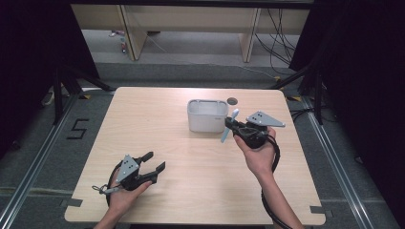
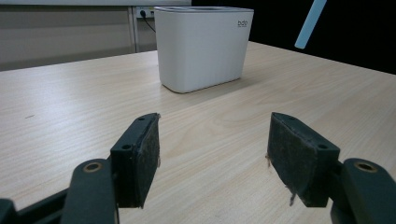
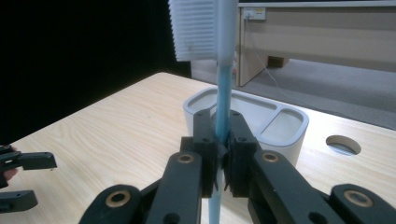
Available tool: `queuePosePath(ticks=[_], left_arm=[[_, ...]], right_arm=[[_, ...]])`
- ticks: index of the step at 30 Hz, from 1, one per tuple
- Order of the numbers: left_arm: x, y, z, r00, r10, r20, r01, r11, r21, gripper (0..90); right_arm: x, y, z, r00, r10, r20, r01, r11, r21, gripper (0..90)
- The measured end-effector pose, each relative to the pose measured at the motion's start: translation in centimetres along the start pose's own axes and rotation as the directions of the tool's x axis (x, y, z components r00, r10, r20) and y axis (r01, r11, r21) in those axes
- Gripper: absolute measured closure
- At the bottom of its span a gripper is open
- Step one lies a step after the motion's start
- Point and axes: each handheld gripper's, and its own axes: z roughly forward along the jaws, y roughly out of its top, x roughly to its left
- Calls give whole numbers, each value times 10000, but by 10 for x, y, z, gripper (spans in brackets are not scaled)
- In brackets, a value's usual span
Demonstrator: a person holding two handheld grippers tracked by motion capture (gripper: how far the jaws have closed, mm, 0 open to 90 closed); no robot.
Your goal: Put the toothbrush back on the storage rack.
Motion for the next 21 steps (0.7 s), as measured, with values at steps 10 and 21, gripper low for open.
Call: queuePosePath(ticks=[10, 21], left_arm=[[0, -1, 1, 10000, 49, 71, -48, 9999, -142, 337], [-1, -1, 2, 9999, 112, 49, -111, 9998, -158, 339]], right_arm=[[-7, 6, 6, 9995, -128, 287, 131, 9999, -105, 852], [-9, 16, 12, 9984, -274, 492, 287, 9992, -267, 852]])
